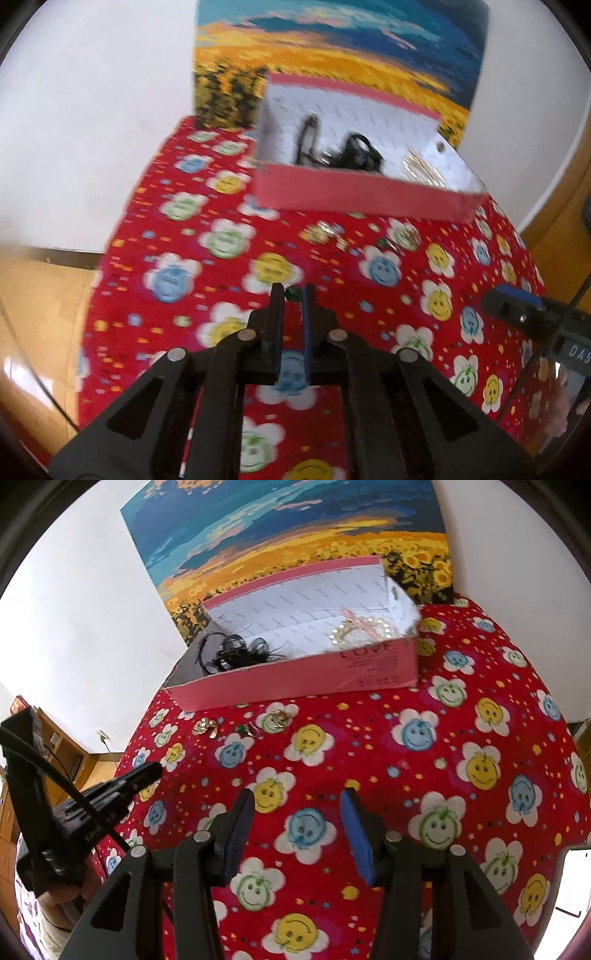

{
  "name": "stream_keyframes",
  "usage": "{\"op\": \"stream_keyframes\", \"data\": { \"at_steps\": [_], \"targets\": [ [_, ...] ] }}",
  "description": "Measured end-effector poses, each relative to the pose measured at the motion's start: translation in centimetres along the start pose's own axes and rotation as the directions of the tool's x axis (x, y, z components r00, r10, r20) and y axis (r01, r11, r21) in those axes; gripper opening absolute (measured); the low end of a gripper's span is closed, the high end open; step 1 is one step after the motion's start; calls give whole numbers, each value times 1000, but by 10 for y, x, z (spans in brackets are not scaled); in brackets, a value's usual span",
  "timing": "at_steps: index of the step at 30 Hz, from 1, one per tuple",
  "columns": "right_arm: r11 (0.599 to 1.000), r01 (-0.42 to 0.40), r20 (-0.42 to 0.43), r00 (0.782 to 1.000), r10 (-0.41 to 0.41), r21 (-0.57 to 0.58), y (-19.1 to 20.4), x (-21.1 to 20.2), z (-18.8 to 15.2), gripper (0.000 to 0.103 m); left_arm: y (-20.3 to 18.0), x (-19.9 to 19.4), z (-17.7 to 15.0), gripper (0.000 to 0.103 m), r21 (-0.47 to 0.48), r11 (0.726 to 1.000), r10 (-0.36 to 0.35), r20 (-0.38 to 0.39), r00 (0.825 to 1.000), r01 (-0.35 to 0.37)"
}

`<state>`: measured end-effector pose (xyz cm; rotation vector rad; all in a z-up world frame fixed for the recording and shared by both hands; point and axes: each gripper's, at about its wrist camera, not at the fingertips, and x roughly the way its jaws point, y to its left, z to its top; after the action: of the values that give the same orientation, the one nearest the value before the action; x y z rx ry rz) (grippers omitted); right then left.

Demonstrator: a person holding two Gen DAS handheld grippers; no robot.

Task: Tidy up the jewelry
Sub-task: 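Grasp the green bead earring with the left tool while the right tool grasps a gold earring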

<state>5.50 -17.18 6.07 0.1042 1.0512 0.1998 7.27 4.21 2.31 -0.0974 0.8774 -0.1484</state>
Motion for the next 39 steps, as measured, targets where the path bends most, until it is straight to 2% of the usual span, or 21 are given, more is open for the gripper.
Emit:
{"op": "stream_keyframes", "data": {
  "at_steps": [13, 19, 22, 30, 37, 38, 39],
  "targets": [
    [991, -29, -34, 999, 24, -130, 68, 40, 18, 51, 45, -12, 4, 1, -89, 993, 77, 22, 997, -74],
    [986, -34, -41, 999, 28, -165, 95, 65, 26, 51, 55, -11, 3, 1, -112, 992, 65, 26, 998, -61],
    [979, -10, -38, 999, 3, -205, 105, 80, 30, 51, 58, -10, 3, 1, -121, 991, 58, 28, 998, -54],
    [975, 6, -59, 998, -20, -221, 110, 108, 40, 51, 62, -9, 4, 1, -123, 992, 43, 38, 998, -38],
    [962, 44, -41, 998, -57, -271, 118, 117, 44, 52, 65, -7, 4, 1, -133, 991, 37, 37, 999, -32],
    [957, 52, -39, 997, -65, -284, 121, 119, 44, 49, 65, -6, 3, 1, -132, 991, 36, 35, 999, -31],
    [948, 71, -31, 996, -85, -310, 124, 119, 43, 38, 66, -6, 3, 1, -133, 991, 34, 35, 999, -29]
  ]
}}
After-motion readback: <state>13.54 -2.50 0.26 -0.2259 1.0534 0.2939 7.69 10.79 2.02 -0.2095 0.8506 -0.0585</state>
